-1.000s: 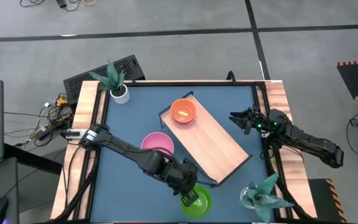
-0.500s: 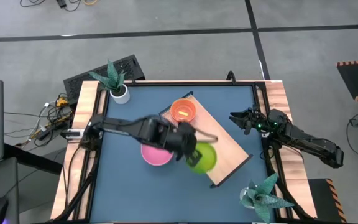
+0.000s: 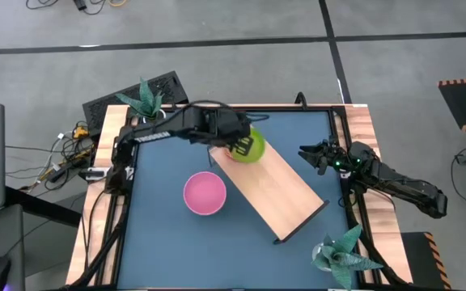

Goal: Place and stack bowls onto a shelf
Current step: Stack the green bowl on top of the yellow bowl on the shelf

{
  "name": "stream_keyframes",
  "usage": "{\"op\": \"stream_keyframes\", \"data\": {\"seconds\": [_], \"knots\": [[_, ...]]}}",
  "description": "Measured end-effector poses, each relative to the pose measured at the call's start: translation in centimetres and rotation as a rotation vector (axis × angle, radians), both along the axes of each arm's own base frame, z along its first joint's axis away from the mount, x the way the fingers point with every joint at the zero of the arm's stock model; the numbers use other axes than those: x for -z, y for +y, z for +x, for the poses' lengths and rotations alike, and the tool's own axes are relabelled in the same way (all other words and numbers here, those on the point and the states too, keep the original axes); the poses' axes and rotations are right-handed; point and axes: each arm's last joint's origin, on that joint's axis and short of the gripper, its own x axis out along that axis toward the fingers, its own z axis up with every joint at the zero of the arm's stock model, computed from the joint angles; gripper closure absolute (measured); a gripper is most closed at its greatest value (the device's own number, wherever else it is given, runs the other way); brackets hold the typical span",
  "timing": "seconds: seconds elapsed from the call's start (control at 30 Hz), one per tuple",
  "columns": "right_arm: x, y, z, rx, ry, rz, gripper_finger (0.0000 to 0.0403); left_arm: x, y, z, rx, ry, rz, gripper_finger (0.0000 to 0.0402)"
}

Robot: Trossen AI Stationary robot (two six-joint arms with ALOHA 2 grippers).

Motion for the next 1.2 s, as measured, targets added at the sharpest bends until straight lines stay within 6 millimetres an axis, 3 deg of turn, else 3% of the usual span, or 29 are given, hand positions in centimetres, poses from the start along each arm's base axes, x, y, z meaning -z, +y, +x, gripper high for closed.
{"op": "stream_keyframes", "data": {"seconds": [0.33, 0.5, 0.93, 1.2], "knots": [[0.0, 0.0, 0.0, 0.000, 0.000, -0.001, 0.0158, -0.1, 3.5, -1.6, -0.060, 0.070, -0.031, 0.0401], [0.0, 0.0, 0.0, 0.000, 0.001, -0.002, 0.0158, 0.3, 4.5, -1.4, -0.051, 0.073, -0.036, 0.0401], [0.0, 0.0, 0.0, 0.000, 0.001, -0.002, 0.0158, 2.7, 4.8, -0.3, -0.005, 0.101, -0.078, 0.0401], [0.0, 0.0, 0.0, 0.000, 0.001, -0.002, 0.0158, 2.6, 4.9, -0.1, 0.018, 0.084, -0.064, 0.0401]]}}
